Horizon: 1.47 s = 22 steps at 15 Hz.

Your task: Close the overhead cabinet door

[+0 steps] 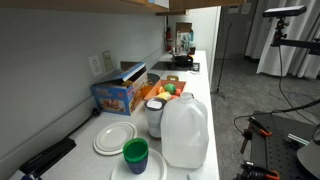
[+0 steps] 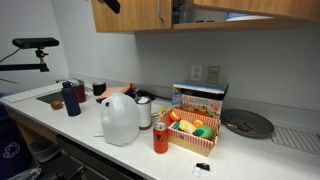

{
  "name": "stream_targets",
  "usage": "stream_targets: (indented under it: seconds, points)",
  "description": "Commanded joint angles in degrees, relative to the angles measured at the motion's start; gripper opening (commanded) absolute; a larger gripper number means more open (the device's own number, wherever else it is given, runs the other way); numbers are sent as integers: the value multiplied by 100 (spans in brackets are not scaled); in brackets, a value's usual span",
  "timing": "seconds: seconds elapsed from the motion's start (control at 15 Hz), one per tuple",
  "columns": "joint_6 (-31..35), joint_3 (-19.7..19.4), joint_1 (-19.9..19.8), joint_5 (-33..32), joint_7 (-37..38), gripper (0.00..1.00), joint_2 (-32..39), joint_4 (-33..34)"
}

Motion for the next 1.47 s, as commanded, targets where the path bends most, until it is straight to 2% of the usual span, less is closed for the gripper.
stream_targets:
  seconds: [0.0,0.33,0.73,1.0,1.4]
  points:
    - [228,-171,319,77,21,100,-193,-29]
    - [-222,-240,394,-8,-38,100,-163,-7]
    - [-350,-136,119,-172,96,100,-59,-16]
    - [-154,-109,-46,-70,505,100,-16,-15]
    - [-155,-163,17,-93,663,100,-87,-14]
